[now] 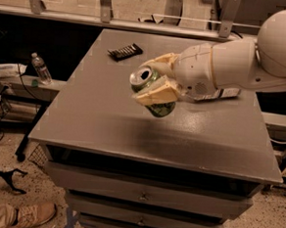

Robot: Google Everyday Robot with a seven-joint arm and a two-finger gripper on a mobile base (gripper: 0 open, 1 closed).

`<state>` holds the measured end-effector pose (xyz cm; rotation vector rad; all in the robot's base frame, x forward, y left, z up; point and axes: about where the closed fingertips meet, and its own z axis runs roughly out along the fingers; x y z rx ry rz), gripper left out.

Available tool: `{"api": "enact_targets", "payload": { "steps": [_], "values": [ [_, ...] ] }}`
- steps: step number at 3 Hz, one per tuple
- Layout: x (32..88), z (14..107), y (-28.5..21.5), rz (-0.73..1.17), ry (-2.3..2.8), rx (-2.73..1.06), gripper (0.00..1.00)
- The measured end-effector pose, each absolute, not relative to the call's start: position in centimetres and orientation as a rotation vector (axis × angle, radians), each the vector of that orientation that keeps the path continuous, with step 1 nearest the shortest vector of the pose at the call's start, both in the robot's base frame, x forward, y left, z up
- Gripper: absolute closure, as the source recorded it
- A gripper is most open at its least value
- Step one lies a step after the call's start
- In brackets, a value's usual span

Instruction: Place green can upright

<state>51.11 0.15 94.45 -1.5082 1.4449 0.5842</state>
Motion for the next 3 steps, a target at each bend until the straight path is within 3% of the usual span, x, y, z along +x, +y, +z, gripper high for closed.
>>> {"api": "enact_targets", "payload": {
  "steps": [3],
  "values": [
    [52.4,93.2,-0.6,0.805,1.326,-1.154,1.00]
  ]
}}
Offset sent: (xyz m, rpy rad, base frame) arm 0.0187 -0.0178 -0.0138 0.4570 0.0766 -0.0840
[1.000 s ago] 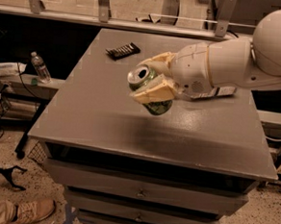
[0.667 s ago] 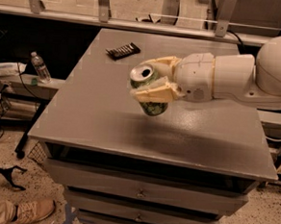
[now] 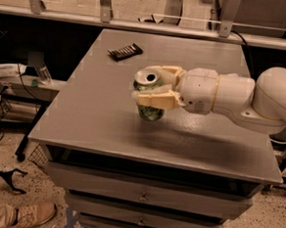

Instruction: Place green can upright

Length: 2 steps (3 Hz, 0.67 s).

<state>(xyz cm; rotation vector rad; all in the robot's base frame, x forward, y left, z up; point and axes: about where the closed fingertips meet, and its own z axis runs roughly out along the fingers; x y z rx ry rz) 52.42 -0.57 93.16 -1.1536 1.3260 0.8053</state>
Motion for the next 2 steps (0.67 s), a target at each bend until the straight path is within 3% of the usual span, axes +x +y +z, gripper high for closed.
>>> {"api": "enact_targets", "payload": {
  "steps": [2],
  "values": [
    [52.7,91.4,0.0,0.781,1.321,-1.120,1.00]
  ]
}}
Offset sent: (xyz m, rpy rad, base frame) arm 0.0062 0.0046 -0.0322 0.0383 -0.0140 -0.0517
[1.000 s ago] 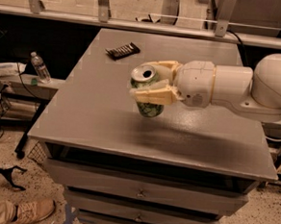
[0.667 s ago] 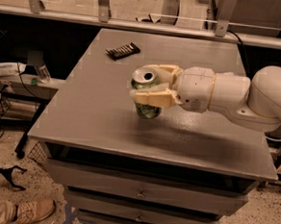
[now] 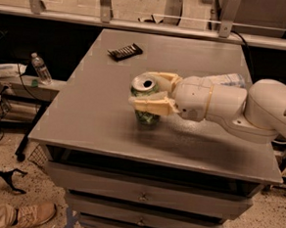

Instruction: Place green can upright

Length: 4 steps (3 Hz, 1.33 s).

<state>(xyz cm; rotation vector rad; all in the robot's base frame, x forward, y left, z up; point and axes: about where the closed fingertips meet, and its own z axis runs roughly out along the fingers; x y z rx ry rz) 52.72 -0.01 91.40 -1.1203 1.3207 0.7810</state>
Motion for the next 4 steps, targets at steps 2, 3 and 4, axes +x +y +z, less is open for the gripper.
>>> {"api": "enact_targets", "payload": {
  "steps": [2,3,4],
  "values": [
    [52.93,90.26,0.12,0.801,1.285,-1.071,1.00],
    [53.02,89.73,-0.06,0.808,1.276,-1.047,1.00],
    [52.95,89.82,0.18,0.810,1.274,-1.052,0.82]
  ]
}}
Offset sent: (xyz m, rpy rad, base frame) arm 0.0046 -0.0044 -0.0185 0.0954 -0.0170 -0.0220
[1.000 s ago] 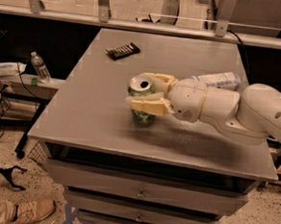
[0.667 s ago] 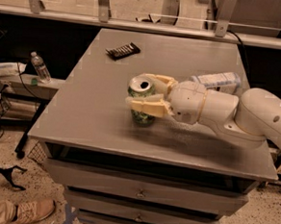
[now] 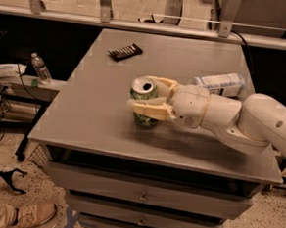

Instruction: Place green can upright

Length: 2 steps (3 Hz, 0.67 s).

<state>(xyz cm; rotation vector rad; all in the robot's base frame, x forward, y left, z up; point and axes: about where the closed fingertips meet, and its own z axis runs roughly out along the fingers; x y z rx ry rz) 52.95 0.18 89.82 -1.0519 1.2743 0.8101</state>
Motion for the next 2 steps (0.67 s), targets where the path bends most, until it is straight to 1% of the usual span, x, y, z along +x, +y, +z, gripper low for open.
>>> {"api": "enact_targets", "payload": {
  "steps": [2],
  "values": [
    [52.82,89.96,0.64,0.815,1.269,-1.059,0.36]
  ]
}}
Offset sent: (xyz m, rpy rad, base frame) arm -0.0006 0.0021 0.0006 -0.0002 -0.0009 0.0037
